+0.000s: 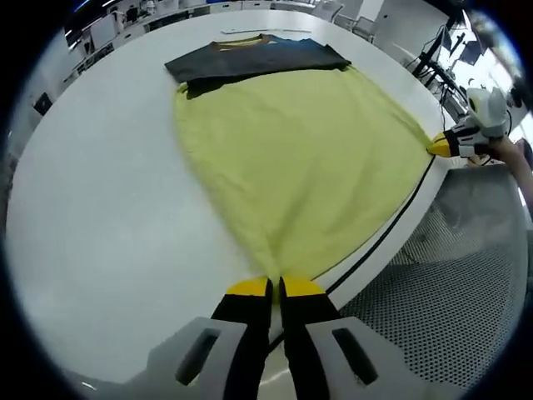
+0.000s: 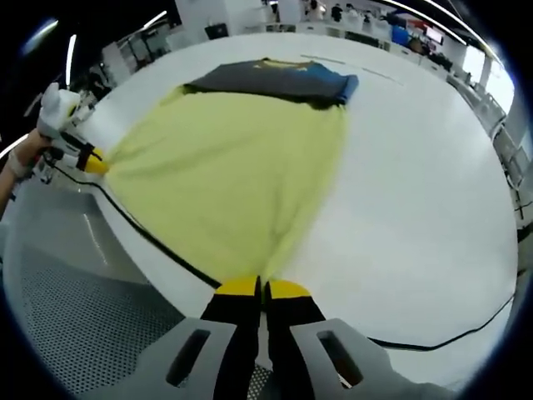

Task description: Fold the garment on the visible template until the final outline fits inside the template.

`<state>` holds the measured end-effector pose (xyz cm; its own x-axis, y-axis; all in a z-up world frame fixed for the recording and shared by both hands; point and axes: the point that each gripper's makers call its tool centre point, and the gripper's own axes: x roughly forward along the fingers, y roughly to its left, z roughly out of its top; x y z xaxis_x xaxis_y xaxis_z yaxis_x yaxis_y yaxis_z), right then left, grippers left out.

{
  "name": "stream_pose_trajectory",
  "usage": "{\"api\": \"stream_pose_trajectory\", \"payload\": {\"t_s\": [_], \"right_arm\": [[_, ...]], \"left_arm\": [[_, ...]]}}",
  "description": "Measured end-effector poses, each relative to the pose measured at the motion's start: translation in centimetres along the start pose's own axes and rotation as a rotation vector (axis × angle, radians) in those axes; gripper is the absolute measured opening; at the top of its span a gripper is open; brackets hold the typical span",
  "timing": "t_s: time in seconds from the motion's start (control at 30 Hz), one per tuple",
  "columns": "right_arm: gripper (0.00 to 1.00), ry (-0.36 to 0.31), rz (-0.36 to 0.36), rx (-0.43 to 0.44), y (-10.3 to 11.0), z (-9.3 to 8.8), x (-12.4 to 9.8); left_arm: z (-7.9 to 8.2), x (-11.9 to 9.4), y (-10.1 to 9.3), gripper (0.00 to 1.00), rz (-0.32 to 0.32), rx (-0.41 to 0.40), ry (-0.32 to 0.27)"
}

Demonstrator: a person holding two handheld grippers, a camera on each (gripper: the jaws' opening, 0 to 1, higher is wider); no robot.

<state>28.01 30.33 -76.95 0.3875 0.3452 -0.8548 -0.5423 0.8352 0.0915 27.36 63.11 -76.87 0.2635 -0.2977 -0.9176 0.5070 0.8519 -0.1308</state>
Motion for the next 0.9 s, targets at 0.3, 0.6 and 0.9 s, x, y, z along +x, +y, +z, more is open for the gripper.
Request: {"api": "stream_pose_trajectory", "payload": {"t_s": [0.3, 0.6, 0.9], "right_arm": [[0.02, -0.013, 0.0, -0.039, 0.02, 0.02, -0.01], [0.02, 0.0, 0.0, -0.043, -0.04, 0.07, 0.05], [0.02, -0.024, 0.017, -0.086, -0.1, 0.43, 0.16]], "left_arm": [[0.15, 0.04, -0.11, 0.01, -0.002, 0.101, -0.027], [0.33, 0.08, -0.04, 0.01, 0.003, 0.12, -0.026], [0.32, 0.06, 0.0, 0.01, 0.0, 0.113, -0.024]]}}
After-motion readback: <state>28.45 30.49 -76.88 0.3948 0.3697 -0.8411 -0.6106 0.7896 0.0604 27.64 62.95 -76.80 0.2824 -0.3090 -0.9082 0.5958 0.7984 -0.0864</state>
